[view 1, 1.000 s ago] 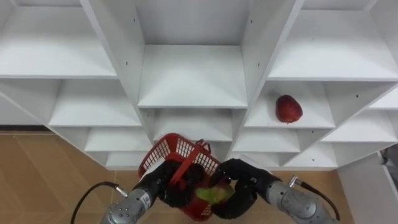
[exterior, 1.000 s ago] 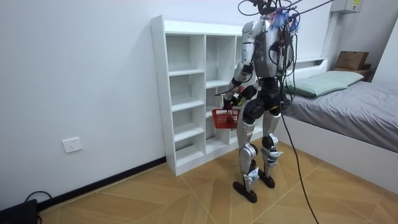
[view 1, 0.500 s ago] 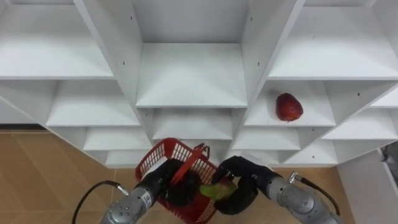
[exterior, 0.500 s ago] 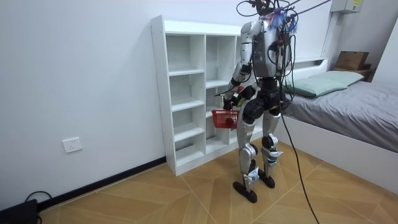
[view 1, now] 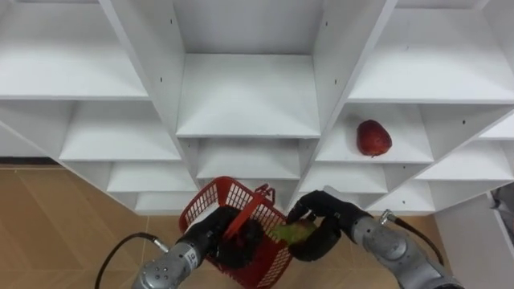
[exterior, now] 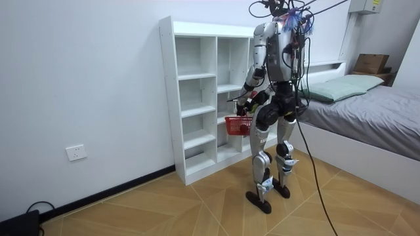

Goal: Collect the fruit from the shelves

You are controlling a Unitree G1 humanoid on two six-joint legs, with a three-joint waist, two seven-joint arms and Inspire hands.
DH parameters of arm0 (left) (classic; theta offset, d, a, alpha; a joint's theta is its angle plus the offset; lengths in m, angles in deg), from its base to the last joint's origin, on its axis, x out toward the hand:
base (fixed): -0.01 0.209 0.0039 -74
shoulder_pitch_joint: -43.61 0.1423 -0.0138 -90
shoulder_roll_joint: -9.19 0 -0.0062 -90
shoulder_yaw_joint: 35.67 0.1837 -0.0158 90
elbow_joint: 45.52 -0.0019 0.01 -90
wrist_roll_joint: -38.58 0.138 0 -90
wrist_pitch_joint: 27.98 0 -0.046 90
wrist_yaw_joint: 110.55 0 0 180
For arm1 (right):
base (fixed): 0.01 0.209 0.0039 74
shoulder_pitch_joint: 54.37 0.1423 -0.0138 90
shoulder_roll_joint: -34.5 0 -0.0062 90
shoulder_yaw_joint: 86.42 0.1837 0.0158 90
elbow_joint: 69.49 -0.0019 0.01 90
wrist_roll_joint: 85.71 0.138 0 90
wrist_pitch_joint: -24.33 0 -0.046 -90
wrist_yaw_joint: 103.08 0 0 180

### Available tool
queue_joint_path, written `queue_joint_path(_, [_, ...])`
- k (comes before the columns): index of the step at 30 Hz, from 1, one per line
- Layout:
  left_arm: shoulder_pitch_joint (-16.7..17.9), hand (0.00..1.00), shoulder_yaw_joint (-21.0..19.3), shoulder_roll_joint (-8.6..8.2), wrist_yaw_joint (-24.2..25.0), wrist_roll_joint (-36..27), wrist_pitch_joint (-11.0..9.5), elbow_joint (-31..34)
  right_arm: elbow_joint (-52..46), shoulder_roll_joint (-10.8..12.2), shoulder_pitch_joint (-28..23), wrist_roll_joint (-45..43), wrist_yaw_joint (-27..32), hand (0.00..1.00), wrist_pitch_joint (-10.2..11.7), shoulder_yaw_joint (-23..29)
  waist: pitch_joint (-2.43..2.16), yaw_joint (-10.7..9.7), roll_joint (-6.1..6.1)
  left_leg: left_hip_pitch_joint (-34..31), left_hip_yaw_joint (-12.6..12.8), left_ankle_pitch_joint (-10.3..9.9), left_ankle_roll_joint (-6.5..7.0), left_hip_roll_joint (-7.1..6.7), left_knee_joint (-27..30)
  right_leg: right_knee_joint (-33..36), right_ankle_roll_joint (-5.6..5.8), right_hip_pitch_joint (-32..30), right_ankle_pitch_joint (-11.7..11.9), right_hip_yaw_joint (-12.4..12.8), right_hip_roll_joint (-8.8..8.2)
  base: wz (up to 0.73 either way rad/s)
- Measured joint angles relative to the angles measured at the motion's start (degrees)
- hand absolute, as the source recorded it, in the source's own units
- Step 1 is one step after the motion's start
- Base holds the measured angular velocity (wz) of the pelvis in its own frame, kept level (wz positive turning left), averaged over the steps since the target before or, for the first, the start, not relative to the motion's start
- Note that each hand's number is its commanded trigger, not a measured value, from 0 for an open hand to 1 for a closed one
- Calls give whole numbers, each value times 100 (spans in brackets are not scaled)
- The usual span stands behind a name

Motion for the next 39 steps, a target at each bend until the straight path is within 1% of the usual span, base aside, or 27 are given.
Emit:
queue_joint_path(1, [-8, 100, 0, 0, 2, 0, 0, 0, 4, 0, 13, 0, 1, 100, 0, 0, 16, 2, -10, -2, 0, 0, 0, 0, 0, 0, 0, -2, 0, 0, 1, 0])
queue_joint_path(2, [-9, 100, 1, 0, 5, 0, 0, 0, 16, 0, 21, 0, 1, 100, 0, 0, 21, 2, -17, -6, 0, 0, 0, 0, 0, -1, 0, -5, 0, 1, 1, 0])
queue_joint_path(12, [-10, 100, 16, -10, 115, 0, 0, -1, 19, 41, 109, -328, 9, 100, -2, -4, 19, 17, -16, 1, 5, 1, -1, 5, 1, 7, -2, -6, 1, 12, 9, 0])
queue_joint_path(23, [-22, 100, 124, -5, 251, 1, 0, -1, 126, 264, 114, -331, -6, 100, -7, -120, 18, 51, -15, 9, 8, 1, -1, 10, 12, 25, -11, -6, 9, 3, 7, 0])
queue_joint_path(30, [-28, 100, 125, -17, 343, 1, 0, -1, 224, 295, 128, -329, -6, 100, -17, -121, 17, 155, -14, 8, 9, 1, -1, 11, 12, 25, -12, -7, 9, 2, 7, 0])
queue_joint_path(35, [-28, 100, 126, -33, 343, 7, 0, -1, 221, 441, 186, -329, -9, 100, -17, -126, 16, 161, -12, 0, 8, 1, -1, 11, 17, 27, -13, -7, 11, -33, -3, 0])
queue_joint_path(37, [-28, 100, 135, -38, 343, 5, 0, -1, 221, 462, 208, -328, -9, 100, -17, -139, 14, 166, -8, -8, 6, 1, -1, 11, 31, 29, -13, -3, 12, -54, -7, 2])
queue_joint_path(38, [-28, 100, 154, -41, 345, 5, 0, -1, 221, 462, 216, -327, -9, 73, -17, -154, 12, 167, -4, -10, 5, 1, -1, 11, 40, 29, -13, 2, 12, -63, -10, 0])
queue_joint_path(39, [-28, 100, 165, -41, 346, 5, 0, -1, 221, 462, 218, -327, -9, 27, -17, -159, 11, 168, -3, -10, 4, 1, -1, 11, 41, 30, -13, 3, 12, -67, -12, 0])
